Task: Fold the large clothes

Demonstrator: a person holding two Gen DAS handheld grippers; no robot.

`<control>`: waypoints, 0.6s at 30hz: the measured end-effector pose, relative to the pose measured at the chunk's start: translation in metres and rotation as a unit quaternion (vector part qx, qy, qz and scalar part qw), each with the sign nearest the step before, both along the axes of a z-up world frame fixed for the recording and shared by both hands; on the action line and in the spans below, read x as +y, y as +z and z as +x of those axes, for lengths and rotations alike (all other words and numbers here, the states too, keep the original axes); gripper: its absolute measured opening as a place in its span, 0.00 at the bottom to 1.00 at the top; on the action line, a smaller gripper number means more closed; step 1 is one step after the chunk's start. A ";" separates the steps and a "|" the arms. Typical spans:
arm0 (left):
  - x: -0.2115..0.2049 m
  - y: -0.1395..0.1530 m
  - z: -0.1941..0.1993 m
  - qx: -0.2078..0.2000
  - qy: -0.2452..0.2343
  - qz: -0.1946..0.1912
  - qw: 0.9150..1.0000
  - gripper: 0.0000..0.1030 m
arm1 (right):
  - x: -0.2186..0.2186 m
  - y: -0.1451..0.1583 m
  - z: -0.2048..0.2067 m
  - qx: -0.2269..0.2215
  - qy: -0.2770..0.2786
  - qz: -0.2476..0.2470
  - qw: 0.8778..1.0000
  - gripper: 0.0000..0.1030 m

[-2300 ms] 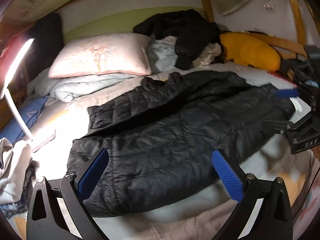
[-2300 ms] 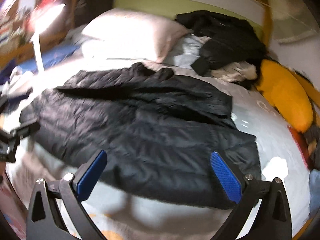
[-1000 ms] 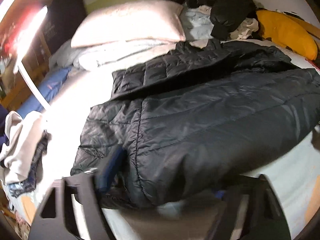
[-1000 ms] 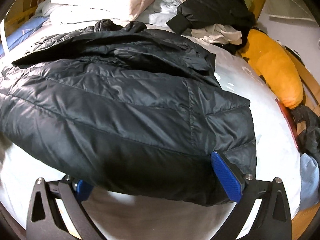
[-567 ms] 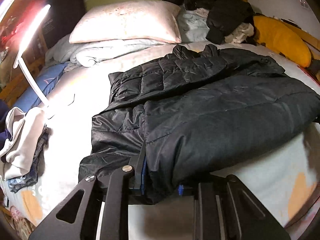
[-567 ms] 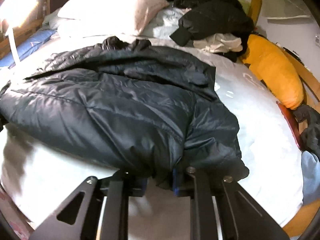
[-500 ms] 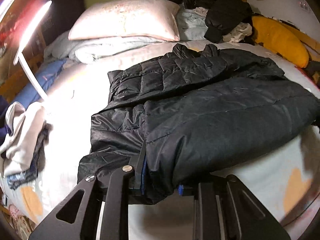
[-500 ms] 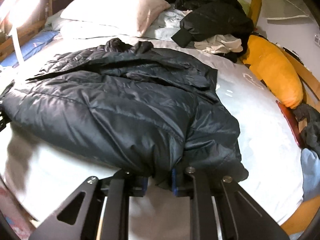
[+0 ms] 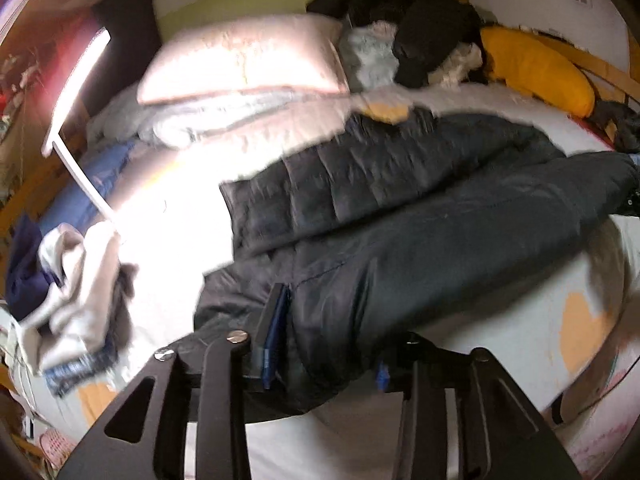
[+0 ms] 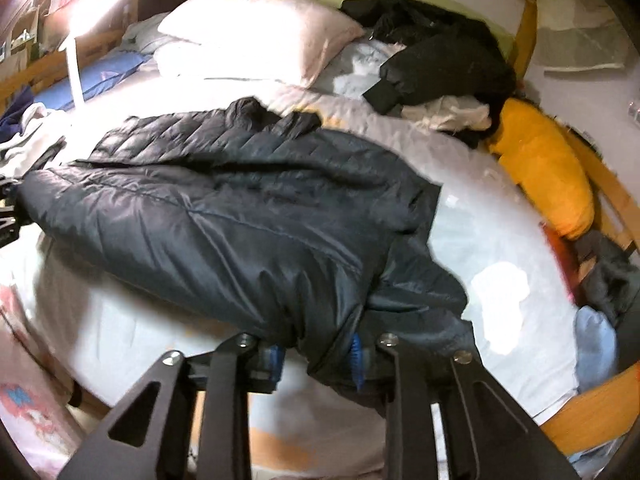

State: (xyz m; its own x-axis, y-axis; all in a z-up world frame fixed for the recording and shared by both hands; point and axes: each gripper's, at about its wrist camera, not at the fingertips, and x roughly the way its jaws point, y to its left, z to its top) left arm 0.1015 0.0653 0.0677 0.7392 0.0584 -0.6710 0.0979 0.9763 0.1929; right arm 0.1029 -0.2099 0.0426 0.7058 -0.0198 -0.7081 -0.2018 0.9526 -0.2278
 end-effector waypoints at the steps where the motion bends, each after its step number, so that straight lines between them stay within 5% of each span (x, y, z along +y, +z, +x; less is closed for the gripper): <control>1: 0.000 0.007 0.004 -0.012 0.002 0.003 1.000 0.41 | -0.001 0.006 0.007 -0.009 -0.006 0.004 1.000 0.29; 8: 0.012 0.034 0.091 -0.059 0.024 0.015 0.998 0.58 | 0.008 0.036 0.083 -0.085 -0.059 0.008 0.995 0.40; 10: 0.017 0.031 0.124 -0.058 0.038 0.013 0.998 0.70 | 0.015 0.033 0.119 -0.099 -0.068 0.001 0.993 0.41; 11: 0.023 0.028 0.139 -0.056 0.054 0.008 0.997 0.81 | 0.016 0.032 0.130 -0.105 -0.073 0.002 0.992 0.46; 15: 0.048 0.020 0.161 -0.052 0.075 -0.045 0.995 0.83 | -0.003 0.023 0.162 -0.136 -0.123 0.063 0.981 0.76; 18: 0.056 0.021 0.153 -0.082 0.054 -0.034 0.995 0.94 | -0.026 0.016 0.161 -0.139 -0.131 0.117 0.975 0.84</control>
State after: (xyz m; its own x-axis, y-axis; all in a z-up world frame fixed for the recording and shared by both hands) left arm 0.2541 0.1210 0.0891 0.8315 0.1010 -0.5463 -0.0351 0.9909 0.1299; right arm 0.2643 -0.2362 0.0590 0.8632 -0.0856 -0.4975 0.0934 0.9956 -0.0091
